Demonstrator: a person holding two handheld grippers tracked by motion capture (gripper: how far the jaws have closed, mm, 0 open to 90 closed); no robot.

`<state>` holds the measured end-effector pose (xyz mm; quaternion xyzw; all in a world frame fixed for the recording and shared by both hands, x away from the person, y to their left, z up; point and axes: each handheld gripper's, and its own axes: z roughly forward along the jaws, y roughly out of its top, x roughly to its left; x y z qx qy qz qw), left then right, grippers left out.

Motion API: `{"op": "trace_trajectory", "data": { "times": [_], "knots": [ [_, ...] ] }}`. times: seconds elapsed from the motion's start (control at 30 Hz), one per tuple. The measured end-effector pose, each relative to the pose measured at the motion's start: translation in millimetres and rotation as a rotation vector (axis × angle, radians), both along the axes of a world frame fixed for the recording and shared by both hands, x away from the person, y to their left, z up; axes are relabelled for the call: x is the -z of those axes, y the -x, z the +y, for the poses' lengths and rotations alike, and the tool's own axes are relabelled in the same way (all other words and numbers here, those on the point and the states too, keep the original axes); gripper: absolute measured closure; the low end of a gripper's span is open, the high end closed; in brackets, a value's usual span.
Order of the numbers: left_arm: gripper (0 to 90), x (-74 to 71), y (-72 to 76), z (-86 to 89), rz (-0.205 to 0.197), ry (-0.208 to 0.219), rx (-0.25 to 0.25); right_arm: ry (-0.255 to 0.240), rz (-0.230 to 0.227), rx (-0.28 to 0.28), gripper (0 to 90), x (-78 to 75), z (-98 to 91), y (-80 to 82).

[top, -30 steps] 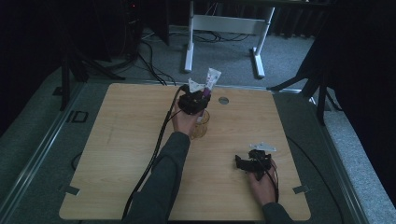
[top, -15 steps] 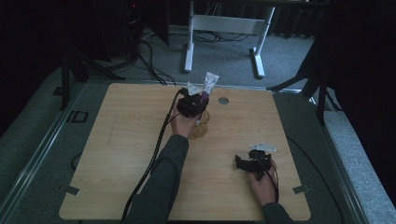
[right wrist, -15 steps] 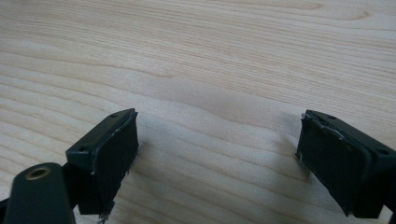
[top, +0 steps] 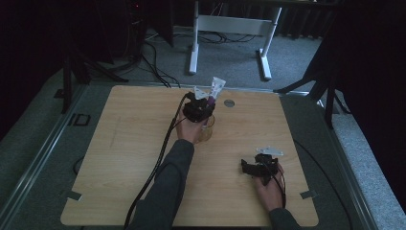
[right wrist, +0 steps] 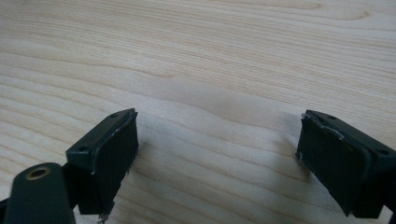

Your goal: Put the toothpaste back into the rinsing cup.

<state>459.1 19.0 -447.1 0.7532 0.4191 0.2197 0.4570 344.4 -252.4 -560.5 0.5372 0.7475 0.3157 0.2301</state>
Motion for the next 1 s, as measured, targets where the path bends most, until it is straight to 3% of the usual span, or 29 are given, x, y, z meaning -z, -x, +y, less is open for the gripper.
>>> {"op": "trace_trajectory", "data": {
  "times": [0.4, 0.57, 0.8, 1.0],
  "knots": [
    [69.8, 13.7, 2.9, 0.6, 0.026, 0.007, -0.009, 0.000, 0.001, 0.000, 12.4, 0.0, 0.0, 0.0],
    [69.3, 17.7, 3.4, -1.1, 0.051, -0.010, -0.002, -0.001, 0.001, 0.001, 12.4, -0.1, 0.1, 0.1],
    [68.9, 26.9, 4.4, -5.7, 0.075, -0.068, 0.016, 0.000, 0.000, 0.000, 12.3, 0.0, 0.0, 0.0],
    [68.6, 35.0, 5.2, -2.1, 0.091, -0.076, 0.006, 0.000, 0.000, 0.000, 12.4, 0.0, 0.0, 0.0]
  ]
}}
